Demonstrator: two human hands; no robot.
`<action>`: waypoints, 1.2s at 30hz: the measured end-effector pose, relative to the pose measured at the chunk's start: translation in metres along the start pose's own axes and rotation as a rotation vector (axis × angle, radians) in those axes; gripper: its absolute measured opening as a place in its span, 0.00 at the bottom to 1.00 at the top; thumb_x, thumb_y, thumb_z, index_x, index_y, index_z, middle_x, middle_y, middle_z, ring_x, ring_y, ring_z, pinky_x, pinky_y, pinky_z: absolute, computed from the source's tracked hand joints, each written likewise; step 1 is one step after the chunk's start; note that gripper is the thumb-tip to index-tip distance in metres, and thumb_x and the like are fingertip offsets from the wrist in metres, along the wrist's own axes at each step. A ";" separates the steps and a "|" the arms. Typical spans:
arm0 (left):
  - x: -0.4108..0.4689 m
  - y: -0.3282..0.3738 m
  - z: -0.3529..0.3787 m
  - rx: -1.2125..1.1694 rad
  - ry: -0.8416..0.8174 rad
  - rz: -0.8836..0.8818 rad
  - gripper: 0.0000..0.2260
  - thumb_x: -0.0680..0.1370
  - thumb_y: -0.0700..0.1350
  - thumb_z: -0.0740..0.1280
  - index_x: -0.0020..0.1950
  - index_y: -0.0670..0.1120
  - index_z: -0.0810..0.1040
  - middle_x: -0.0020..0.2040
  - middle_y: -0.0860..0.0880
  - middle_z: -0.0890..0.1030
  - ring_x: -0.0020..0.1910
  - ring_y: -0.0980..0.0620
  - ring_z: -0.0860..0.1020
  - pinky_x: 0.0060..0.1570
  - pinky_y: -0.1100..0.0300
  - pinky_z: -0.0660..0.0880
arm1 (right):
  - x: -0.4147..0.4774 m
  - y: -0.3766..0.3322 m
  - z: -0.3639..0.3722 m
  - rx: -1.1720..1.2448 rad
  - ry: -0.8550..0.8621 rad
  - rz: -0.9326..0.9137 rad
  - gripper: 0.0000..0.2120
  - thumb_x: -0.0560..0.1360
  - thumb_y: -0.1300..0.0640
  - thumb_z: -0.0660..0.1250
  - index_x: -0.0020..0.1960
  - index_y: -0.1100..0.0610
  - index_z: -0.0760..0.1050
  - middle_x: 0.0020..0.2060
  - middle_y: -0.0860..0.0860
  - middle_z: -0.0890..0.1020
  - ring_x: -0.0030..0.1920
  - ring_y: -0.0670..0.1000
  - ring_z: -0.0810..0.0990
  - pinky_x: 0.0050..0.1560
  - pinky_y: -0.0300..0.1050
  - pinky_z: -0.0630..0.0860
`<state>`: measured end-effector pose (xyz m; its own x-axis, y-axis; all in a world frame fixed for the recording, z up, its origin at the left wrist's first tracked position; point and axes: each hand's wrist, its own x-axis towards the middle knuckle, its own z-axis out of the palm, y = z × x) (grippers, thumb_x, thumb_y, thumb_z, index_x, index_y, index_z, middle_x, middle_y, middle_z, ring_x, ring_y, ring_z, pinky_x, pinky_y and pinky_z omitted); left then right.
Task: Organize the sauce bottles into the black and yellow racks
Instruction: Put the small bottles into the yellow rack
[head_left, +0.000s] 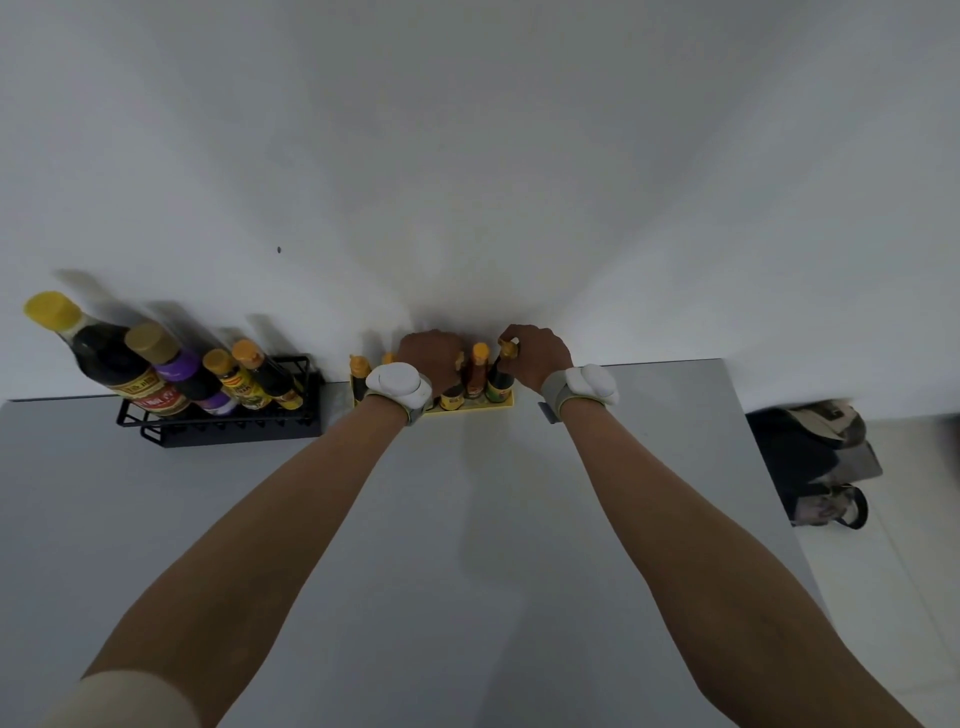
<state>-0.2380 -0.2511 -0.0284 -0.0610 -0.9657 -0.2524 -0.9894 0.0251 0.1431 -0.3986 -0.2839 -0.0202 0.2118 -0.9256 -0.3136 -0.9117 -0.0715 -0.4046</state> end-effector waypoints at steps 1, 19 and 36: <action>0.001 0.001 0.000 0.002 0.003 -0.001 0.13 0.73 0.46 0.70 0.56 0.45 0.80 0.53 0.43 0.83 0.53 0.40 0.81 0.50 0.53 0.77 | 0.000 0.000 -0.001 0.004 -0.005 -0.005 0.20 0.70 0.54 0.72 0.61 0.50 0.76 0.58 0.54 0.81 0.57 0.58 0.79 0.52 0.45 0.75; 0.004 0.002 0.004 -0.018 0.013 0.008 0.12 0.75 0.39 0.67 0.57 0.38 0.78 0.57 0.38 0.81 0.56 0.38 0.79 0.52 0.50 0.76 | -0.003 -0.018 0.009 -0.163 0.033 -0.148 0.15 0.68 0.47 0.73 0.53 0.48 0.80 0.53 0.50 0.83 0.57 0.57 0.78 0.58 0.53 0.66; -0.023 -0.057 -0.015 -0.009 -0.087 -0.052 0.29 0.68 0.50 0.74 0.68 0.48 0.71 0.63 0.46 0.78 0.63 0.44 0.77 0.57 0.52 0.75 | -0.017 -0.030 -0.003 -0.078 -0.084 -0.091 0.27 0.69 0.53 0.73 0.67 0.51 0.72 0.63 0.54 0.77 0.63 0.57 0.76 0.60 0.49 0.74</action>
<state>-0.1778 -0.2343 -0.0163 -0.0214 -0.9394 -0.3422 -0.9903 -0.0270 0.1361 -0.3758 -0.2676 0.0001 0.3204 -0.8797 -0.3513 -0.9114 -0.1852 -0.3676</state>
